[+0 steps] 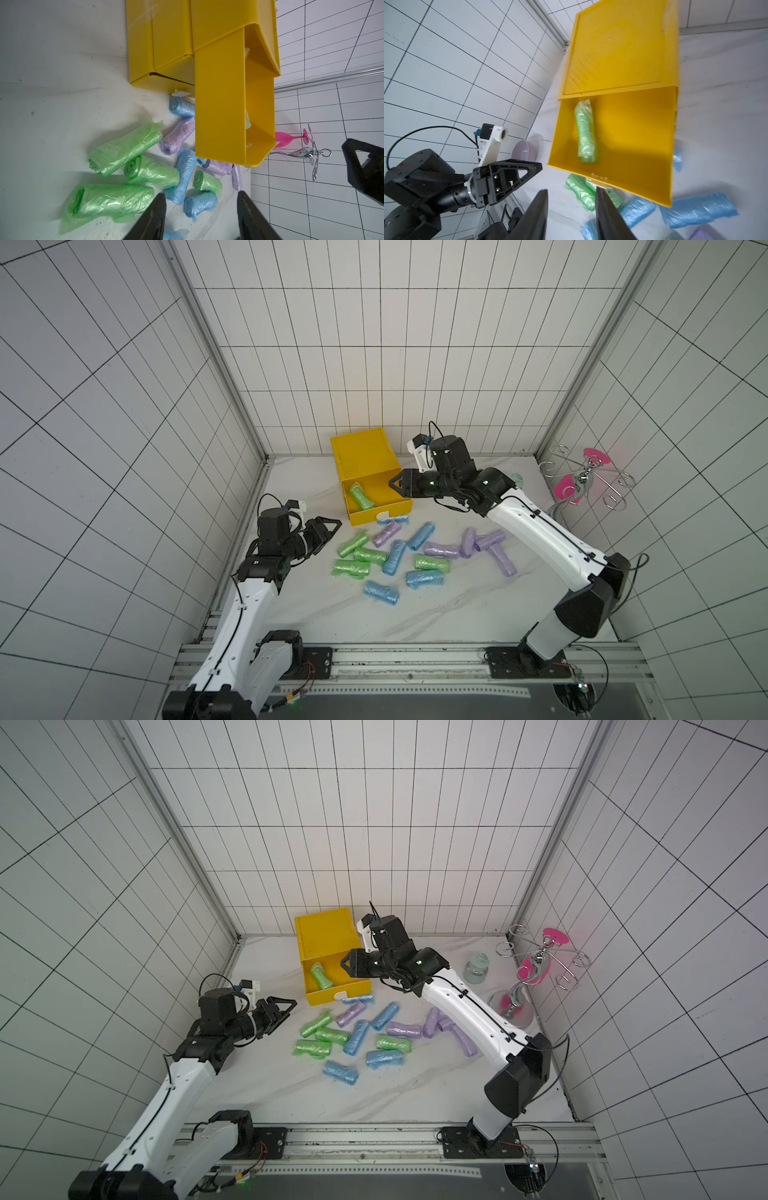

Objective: Sort the rolls of trash bags by color and place them into the drawer
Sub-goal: Place the roll of trash bags in the drawer, then pick up the roll of trash bags from the center of the board.

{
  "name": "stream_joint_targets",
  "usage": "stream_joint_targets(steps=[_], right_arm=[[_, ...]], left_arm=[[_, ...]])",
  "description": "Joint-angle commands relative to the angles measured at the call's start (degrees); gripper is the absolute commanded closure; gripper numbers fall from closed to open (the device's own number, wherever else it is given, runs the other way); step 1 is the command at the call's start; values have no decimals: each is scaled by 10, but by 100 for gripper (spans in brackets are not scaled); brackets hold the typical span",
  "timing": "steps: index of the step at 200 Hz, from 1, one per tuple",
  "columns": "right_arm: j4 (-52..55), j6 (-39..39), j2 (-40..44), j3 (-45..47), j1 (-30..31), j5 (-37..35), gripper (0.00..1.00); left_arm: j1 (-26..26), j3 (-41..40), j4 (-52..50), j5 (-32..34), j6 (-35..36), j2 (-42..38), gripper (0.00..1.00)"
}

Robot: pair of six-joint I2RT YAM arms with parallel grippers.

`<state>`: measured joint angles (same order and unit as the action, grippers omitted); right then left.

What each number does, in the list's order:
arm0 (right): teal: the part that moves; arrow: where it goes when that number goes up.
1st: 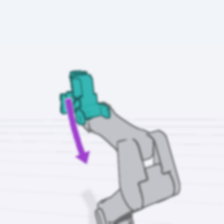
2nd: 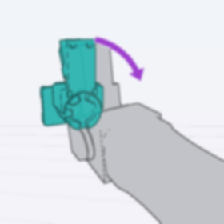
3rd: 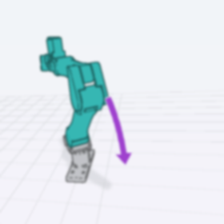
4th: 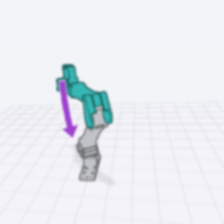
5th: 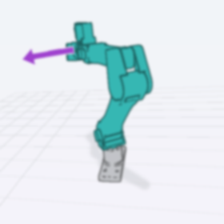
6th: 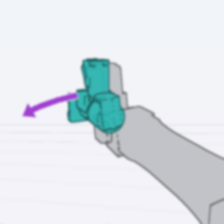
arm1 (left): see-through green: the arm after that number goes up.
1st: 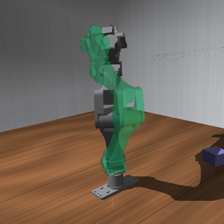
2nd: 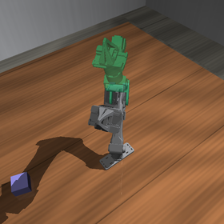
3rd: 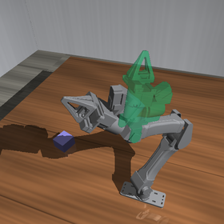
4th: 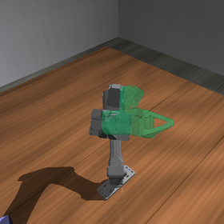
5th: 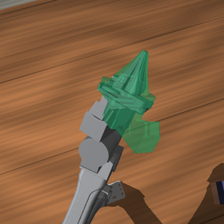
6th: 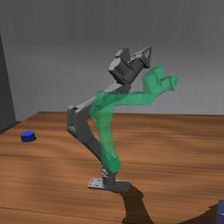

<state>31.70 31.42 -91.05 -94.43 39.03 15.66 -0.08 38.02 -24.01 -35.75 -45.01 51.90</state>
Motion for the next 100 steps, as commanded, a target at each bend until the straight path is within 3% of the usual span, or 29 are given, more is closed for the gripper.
stream_joint_targets(steps=[1,43,100], right_arm=[[-22,6,52,96,-27,-17,58],[-52,22,125,242,-56,15,58],[-47,30,174,397,-65,-9,54]], left_arm=[[-13,-19,1,33,-7,-11,48],[-50,-50,26,100,-12,44,53],[-73,-128,117,92,-86,79,54]])
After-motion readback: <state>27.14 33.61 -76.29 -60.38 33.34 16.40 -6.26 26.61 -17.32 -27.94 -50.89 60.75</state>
